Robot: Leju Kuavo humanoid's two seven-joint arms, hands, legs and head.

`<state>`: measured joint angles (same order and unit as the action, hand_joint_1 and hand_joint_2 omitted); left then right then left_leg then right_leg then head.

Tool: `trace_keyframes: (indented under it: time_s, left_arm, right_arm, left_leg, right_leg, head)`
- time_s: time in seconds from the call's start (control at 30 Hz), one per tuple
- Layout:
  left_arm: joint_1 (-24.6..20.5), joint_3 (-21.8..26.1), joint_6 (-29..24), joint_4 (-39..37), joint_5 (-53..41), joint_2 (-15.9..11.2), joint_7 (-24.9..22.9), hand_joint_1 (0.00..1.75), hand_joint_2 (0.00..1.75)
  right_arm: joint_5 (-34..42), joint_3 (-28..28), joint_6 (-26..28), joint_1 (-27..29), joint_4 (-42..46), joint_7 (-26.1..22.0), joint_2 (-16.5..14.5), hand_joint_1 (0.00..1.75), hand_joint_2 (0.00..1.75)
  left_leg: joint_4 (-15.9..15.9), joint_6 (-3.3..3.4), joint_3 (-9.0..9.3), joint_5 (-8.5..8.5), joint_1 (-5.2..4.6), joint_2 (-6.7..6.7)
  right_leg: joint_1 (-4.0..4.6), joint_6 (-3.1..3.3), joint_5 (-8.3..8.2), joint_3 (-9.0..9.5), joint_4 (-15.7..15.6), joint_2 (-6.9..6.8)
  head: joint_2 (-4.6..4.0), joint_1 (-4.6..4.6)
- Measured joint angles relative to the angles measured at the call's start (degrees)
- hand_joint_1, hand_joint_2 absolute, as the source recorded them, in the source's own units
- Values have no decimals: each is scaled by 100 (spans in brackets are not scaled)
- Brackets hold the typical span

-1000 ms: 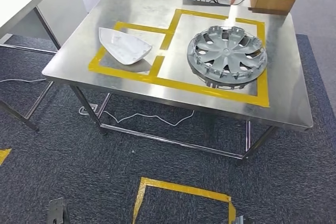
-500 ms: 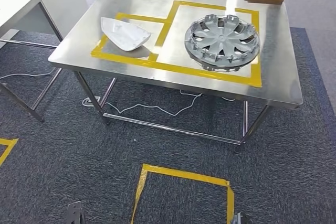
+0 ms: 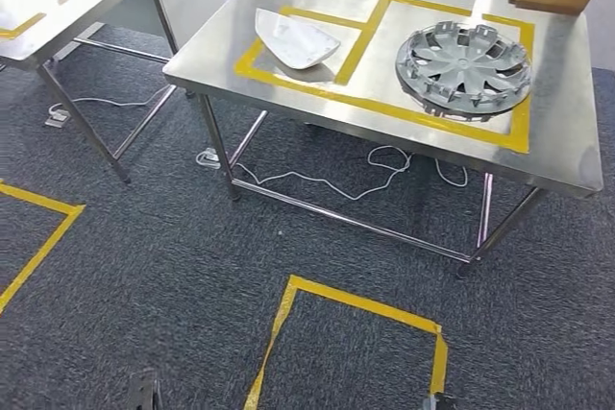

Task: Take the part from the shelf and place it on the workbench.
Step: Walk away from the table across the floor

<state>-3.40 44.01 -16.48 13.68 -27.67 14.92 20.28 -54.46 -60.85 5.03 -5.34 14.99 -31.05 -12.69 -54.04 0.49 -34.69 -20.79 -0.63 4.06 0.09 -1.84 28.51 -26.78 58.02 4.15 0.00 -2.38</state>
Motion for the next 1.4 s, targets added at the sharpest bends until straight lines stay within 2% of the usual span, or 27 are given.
trace_keyframes:
  time_s: [0.03,0.07,0.13,0.2,0.27,0.33,0.37,0.43,0.5,0.53,0.6,0.67,0.73,0.8,0.83,0.87,0.9,0.97,1.03,1.1,1.13,1.2,1.23,1.3,1.33,1.37,1.4]
  left_arm:
    - [-3,8,10,0,13,6,10,0,0]
    - [2,15,16,-1,17,9,16,0,0]
    - [27,37,20,-3,22,12,19,0,0]
    - [39,57,20,-4,27,15,21,0,0]
    - [38,77,20,-5,28,17,22,0,0]
    - [45,92,20,-6,28,16,22,0,0]
    - [49,96,23,-7,27,14,21,0,0]
    - [48,99,32,-7,21,8,1,0,0]
    - [41,102,38,-8,19,6,-43,0,0]
    - [40,109,47,-8,33,4,-60,0,0]
    - [45,148,99,-10,103,0,-56,0,0]
    - [42,206,149,-10,172,0,-14,0,0]
    - [23,250,158,-10,198,9,20,0,0]
    - [10,280,181,-10,226,19,29,0,0]
    - [10,298,205,-10,244,21,31,0,0]
    - [13,320,234,-11,263,21,31,0,0]
    - [13,345,262,-11,279,21,31,0,0]
    - [4,385,302,-11,299,23,32,0,0]
    - [-12,411,323,-11,305,26,33,0,0]
    - [-10,427,330,-12,305,26,33,0,0]
    - [-1,431,330,-13,305,24,33,0,0]
    - [2,438,330,-15,305,21,33,0,0]
    - [-5,440,330,-15,305,20,33,0,0]
    - [-16,447,330,-16,305,17,33,0,0]
    - [-13,451,330,-17,306,14,33,0,0]
    - [-7,456,330,-17,307,11,33,0,0]
    - [-2,461,331,-17,308,8,35,0,0]
  right_arm:
    - [-10,0,9,-9,0,5,0,0,0]
    - [-20,1,13,-12,-1,9,-2,0,0]
    - [-31,2,20,-14,-5,14,-15,0,0]
    - [-34,2,27,0,-9,15,-27,0,0]
    - [-34,1,31,25,-9,18,-27,0,0]
    - [-34,0,32,39,-9,21,-27,0,0]
    - [-36,1,33,38,-9,21,-27,0,0]
    - [-49,2,38,33,-8,21,-27,0,0]
    - [-75,4,55,33,-7,24,-27,0,0]
    - [-92,7,63,30,-7,26,-27,0,0]
    - [-133,13,71,16,-7,29,-29,0,0]
    - [-175,19,83,4,-8,31,-37,0,0]
    - [-215,23,104,4,-9,39,-45,0,0]
    - [-268,35,116,14,-9,60,-47,0,0]
    - [-295,47,120,20,-9,72,-47,0,0]
    - [-320,62,120,24,-9,84,-47,0,0]
    - [-340,81,119,24,-9,92,-47,0,0]
    - [-369,110,115,15,-9,97,-46,0,0]
    - [-380,128,111,7,-9,98,-45,0,0]
    - [-382,144,109,8,-9,99,-48,0,0]
    - [-383,151,109,8,-9,99,-51,0,0]
    - [-386,158,105,10,-9,97,-57,0,0]
    - [-386,159,103,19,-9,97,-58,0,0]
    - [-386,160,101,41,-9,98,-58,0,0]
    - [-385,160,101,45,-9,99,-58,0,0]
    - [-387,160,101,44,-9,99,-58,0,0]
    - [-389,161,100,40,-9,99,-58,0,0]
  left_leg:
    - [-8,-28,-30,51,-1,48]
    - [-11,-62,-54,96,1,103]
    - [-80,-126,-128,65,14,115]
    - [-518,-193,-320,-327,24,-83]
    - [-1293,-269,-590,-827,52,-280]
    - [-1736,-328,-660,-946,99,-339]
    - [-1636,-351,-531,-853,124,-366]
    - [-920,-391,-12,-583,158,-541]
    - [-322,-359,370,-461,143,-734]
    - [-214,-310,420,-474,131,-773]
    - [-204,-177,365,-490,122,-667]
    - [-197,-69,321,-463,129,-548]
    - [-192,7,278,-422,122,-430]
    - [-194,52,233,-388,92,-292]
    - [-195,62,219,-373,78,-215]
    - [-196,63,212,-358,66,-136]
    - [-197,57,210,-344,59,-54]
    - [-209,32,195,-318,49,93]
    - [-225,-23,139,-282,54,219]
    - [-222,-99,76,-233,78,333]
    - [-247,-129,43,-246,83,300]
    - [-566,-183,-128,-467,73,47]
    - [-898,-207,-284,-671,72,-132]
    - [-1630,-263,-623,-1007,91,-304]
    - [-1816,-285,-699,-1043,106,-333]
    - [-1790,-305,-667,-971,123,-354]
    - [-1545,-323,-517,-810,139,-395]
  right_leg:
    - [2,13,121,165,-276,46]
    - [4,24,158,207,-387,6]
    - [-2,92,110,153,-395,-139]
    - [-22,155,30,87,-405,-305]
    - [-19,166,-23,13,-399,-472]
    - [-22,148,-60,-53,-379,-646]
    - [-30,132,-72,-72,-359,-727]
    - [-43,81,-74,-96,-301,-866]
    - [-28,10,-54,-144,-231,-973]
    - [-13,-26,-47,-154,-206,-1017]
    - [-8,-93,-40,-152,-189,-1100]
    - [-33,-156,110,-240,-7,-925]
    - [-49,-182,479,-543,647,-594]
    - [-44,-170,774,-919,1426,-450]
    - [-37,-155,774,-1006,1587,-429]
    - [-29,-133,661,-979,1508,-414]
    - [-22,-104,454,-839,1202,-381]
    - [-23,-35,80,-447,367,-148]
    - [-22,1,-23,-259,-82,35]
    - [-9,29,-26,-246,-135,-37]
    - [-13,55,-55,-234,-157,-103]
    - [-37,103,-117,-215,-207,-257]
    - [-37,115,-128,-217,-215,-342]
    - [-36,123,-129,-232,-213,-530]
    - [-38,122,-127,-238,-211,-623]
    - [-44,114,-123,-241,-206,-707]
    - [-54,100,-114,-240,-197,-784]
  head:
    - [0,-1]
    - [0,-3]
    - [0,-1]
    - [0,-36]
    - [0,-73]
    - [0,-73]
    - [0,-74]
    - [0,-75]
    - [0,-86]
    - [0,-84]
    - [1,-64]
    - [0,-45]
    - [0,-20]
    - [0,-9]
    - [0,-8]
    - [0,-9]
    - [0,-9]
    - [0,-8]
    - [0,-12]
    - [0,-13]
    - [0,-12]
    - [0,-54]
    - [0,-76]
    - [0,-104]
    - [0,-104]
    - [0,-104]
    - [0,-105]
